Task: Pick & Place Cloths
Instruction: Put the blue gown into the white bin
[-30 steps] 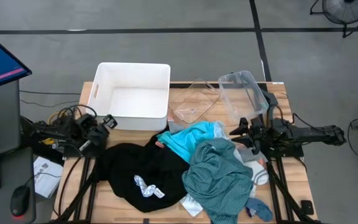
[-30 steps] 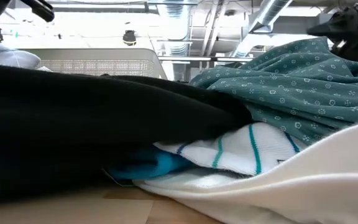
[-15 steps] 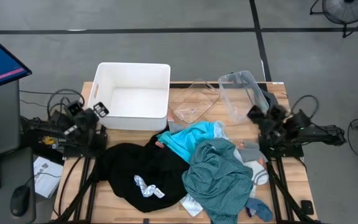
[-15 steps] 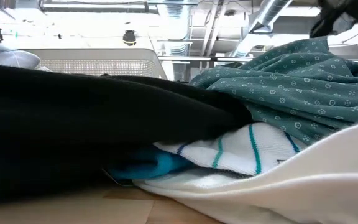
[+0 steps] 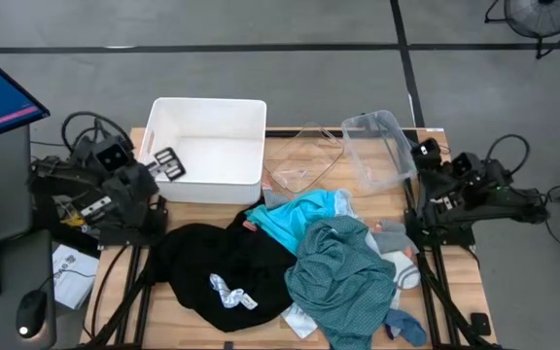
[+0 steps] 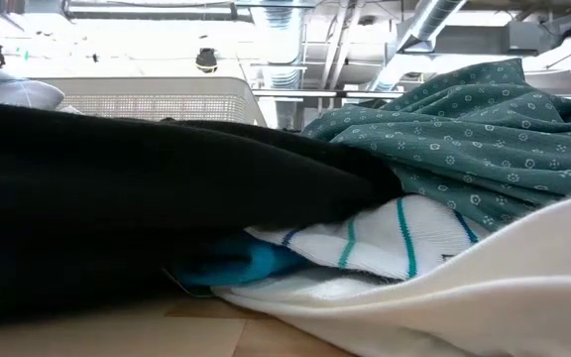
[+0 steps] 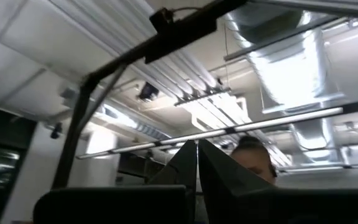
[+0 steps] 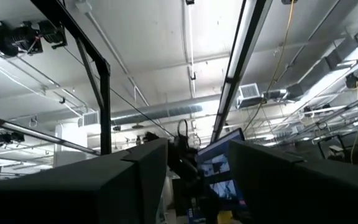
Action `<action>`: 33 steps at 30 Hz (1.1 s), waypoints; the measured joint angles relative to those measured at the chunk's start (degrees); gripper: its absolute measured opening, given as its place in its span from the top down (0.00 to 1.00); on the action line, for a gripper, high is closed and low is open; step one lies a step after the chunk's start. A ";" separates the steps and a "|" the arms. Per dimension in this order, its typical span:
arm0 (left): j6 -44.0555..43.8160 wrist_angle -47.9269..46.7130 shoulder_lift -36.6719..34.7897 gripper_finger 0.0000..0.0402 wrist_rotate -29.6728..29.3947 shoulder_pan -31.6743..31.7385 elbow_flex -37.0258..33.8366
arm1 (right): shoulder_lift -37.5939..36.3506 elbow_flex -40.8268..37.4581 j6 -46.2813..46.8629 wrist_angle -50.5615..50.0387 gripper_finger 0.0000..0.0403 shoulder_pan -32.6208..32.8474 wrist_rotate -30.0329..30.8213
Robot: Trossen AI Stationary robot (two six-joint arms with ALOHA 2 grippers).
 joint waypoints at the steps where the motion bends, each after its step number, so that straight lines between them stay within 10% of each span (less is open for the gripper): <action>1: 0.10 -0.81 1.94 1.00 0.64 -0.37 2.21 | 1.35 0.94 -0.01 -0.23 0.58 0.00 0.00; 8: 3.99 -24.80 6.44 1.00 3.02 0.23 10.48 | 14.79 12.53 0.00 -16.34 0.58 0.08 3.17; 22: 4.66 -65.41 -2.34 1.00 1.44 3.39 10.02 | 43.93 44.56 19.06 -84.55 0.58 9.79 2.87; 33: 4.56 -79.82 -8.18 1.00 -9.00 2.48 10.05 | 61.34 44.91 28.46 -90.21 0.58 18.42 2.87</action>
